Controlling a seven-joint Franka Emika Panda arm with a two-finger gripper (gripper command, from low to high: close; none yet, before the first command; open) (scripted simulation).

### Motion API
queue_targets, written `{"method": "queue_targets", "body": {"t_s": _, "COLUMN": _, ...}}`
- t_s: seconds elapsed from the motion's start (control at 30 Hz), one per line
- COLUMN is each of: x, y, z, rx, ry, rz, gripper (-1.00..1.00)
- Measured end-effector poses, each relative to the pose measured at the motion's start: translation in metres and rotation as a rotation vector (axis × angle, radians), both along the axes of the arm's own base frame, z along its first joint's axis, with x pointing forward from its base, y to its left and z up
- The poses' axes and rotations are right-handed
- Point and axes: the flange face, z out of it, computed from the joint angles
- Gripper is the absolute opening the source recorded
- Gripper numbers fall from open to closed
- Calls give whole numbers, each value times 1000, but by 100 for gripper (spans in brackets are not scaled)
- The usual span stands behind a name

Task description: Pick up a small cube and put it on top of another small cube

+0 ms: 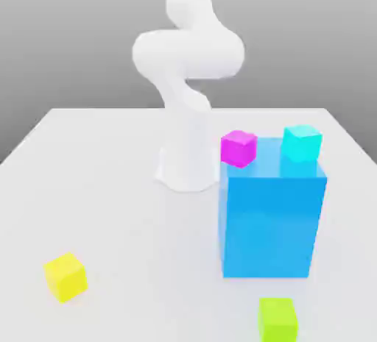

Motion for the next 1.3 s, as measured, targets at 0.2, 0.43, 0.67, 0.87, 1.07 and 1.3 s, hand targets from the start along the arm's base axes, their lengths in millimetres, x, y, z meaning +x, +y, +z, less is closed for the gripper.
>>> {"method": "queue_targets", "body": {"t_s": 0.2, "x": 58, "y": -56, "z": -115, "rx": 71, "ry": 180, "rz": -168, "gripper": 0}}
{"method": "queue_targets", "body": {"t_s": 0.43, "x": 75, "y": -124, "z": -256, "rx": 156, "ry": 378, "rz": -371, "gripper": 0}}
{"method": "queue_targets", "body": {"t_s": 0.67, "x": 37, "y": -187, "z": -396, "rx": 249, "ry": 569, "rz": -599, "gripper": 0}}
{"method": "queue_targets", "body": {"t_s": 0.87, "x": 4, "y": -202, "z": -492, "rx": 291, "ry": 677, "rz": -700, "gripper": 0}}
{"method": "queue_targets", "body": {"t_s": 1.07, "x": 2, "y": -201, "z": -534, "rx": 292, "ry": 680, "rz": -704, "gripper": -100}}
{"method": "queue_targets", "body": {"t_s": 1.3, "x": 3, "y": -202, "z": -515, "rx": 291, "ry": 680, "rz": -704, "gripper": -100}}
